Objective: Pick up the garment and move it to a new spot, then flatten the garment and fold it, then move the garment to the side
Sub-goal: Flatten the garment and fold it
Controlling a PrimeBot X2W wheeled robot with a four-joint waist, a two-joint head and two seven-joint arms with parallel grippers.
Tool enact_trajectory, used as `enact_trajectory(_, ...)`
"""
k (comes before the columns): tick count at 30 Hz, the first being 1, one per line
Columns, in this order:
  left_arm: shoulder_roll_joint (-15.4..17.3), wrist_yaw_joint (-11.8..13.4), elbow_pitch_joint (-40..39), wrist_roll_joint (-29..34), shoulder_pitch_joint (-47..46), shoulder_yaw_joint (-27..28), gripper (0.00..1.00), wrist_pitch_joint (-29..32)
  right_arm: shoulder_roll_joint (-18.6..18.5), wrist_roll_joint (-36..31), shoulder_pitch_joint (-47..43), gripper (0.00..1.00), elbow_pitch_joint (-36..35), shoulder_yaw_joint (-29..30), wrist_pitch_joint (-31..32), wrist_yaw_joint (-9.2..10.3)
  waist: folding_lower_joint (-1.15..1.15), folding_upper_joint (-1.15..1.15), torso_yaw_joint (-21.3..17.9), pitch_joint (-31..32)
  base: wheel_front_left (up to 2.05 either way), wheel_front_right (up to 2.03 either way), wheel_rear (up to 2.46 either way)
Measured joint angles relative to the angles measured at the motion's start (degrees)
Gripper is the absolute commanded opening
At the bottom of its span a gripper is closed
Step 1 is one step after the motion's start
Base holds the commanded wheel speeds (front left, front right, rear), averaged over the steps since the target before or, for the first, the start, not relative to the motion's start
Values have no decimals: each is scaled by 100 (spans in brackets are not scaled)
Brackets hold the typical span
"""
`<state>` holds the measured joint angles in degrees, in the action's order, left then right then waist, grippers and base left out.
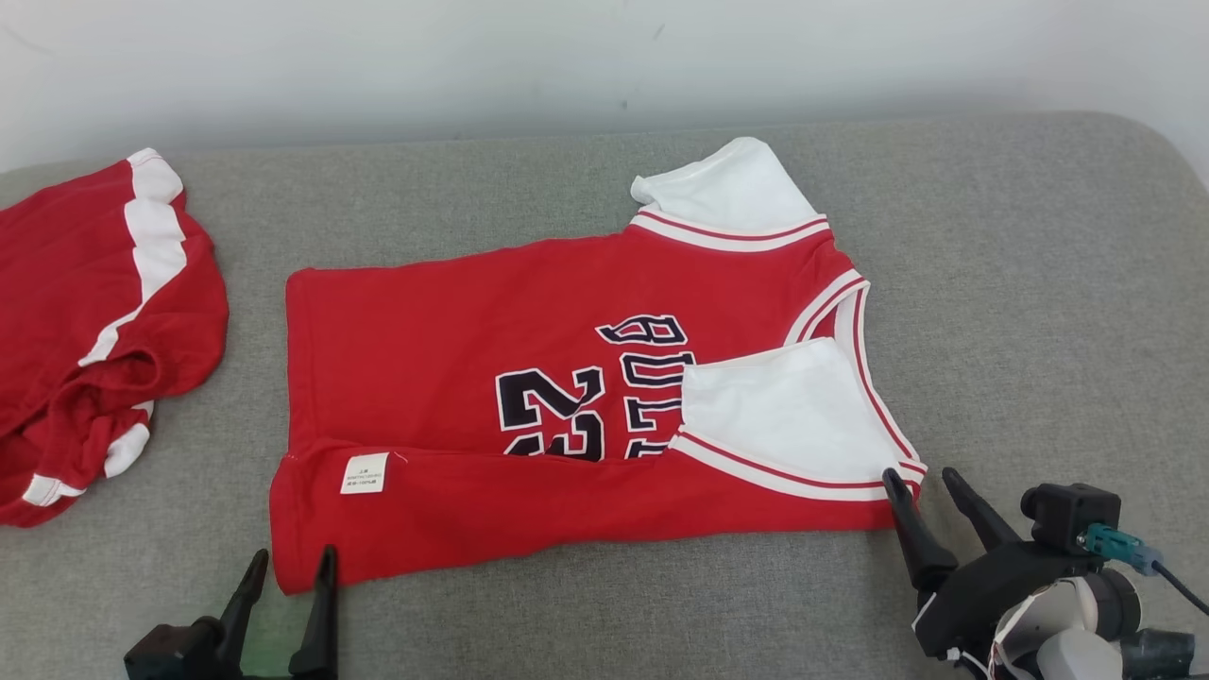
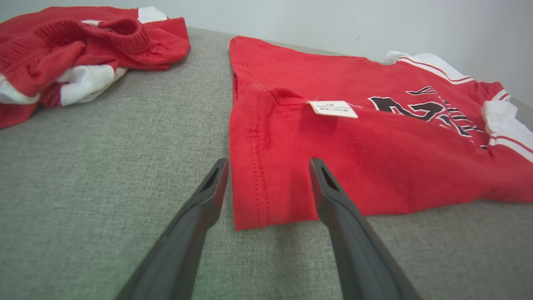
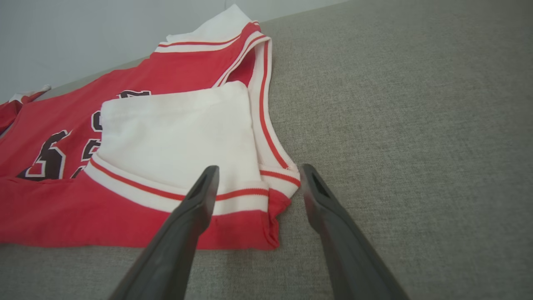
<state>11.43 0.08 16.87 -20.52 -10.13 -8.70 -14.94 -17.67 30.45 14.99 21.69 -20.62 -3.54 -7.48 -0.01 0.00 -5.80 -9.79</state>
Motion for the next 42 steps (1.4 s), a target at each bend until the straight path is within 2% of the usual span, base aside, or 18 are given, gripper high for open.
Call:
enact_trajectory(11, -214, -235, 571, 99, -212, 153, 100, -1, 196, -75, 9, 100, 379, 83, 296, 0, 1, 0, 8, -105, 0, 0, 0)
enact_trajectory(12, -235, -258, 680, 100, -275, 158, 80, -1, 207, -71, 56, 90, 426, 87, 336, 0, 1, 0, 13, -119, 0, 0, 0)
enact_trajectory(13, -246, -299, 749, 107, -333, 154, 33, -1, 219, -63, 106, 37, 461, 86, 363, 0, 1, 0, 18, -132, 0, 0, 0)
enact_trajectory(14, -246, -314, 800, 137, -388, 146, 2, -1, 225, -57, 143, 20, 490, 80, 363, 0, 0, 0, 24, -146, 0, 0, 0)
enact_trajectory(15, -254, -355, 794, 167, -426, 158, 0, -1, 236, -57, 183, 0, 513, 75, 361, 0, 1, 0, 30, -159, 0, 0, 0)
enact_trajectory(24, -361, -437, 751, 344, -416, 259, 0, -1, 219, 16, 302, 0, 681, 129, 249, -5, 1, 0, 31, -75, 0, 0, 0)
enact_trajectory(29, -470, -453, 656, 456, -207, 274, 0, -1, 123, 32, 4, 0, 517, 237, 230, -5, 1, 0, 1, 102, 0, 0, 0)
enact_trajectory(33, -571, -460, 500, 503, 58, 277, 0, -1, 18, 11, -472, 0, 142, 403, 353, -5, 1, 0, -68, 274, 0, 0, 0)
enact_trajectory(42, -646, -500, 311, 506, 794, 391, 0, -1, 73, -133, -1664, 0, -815, 765, 870, -5, 0, 0, -159, 653, 0, 0, 0)
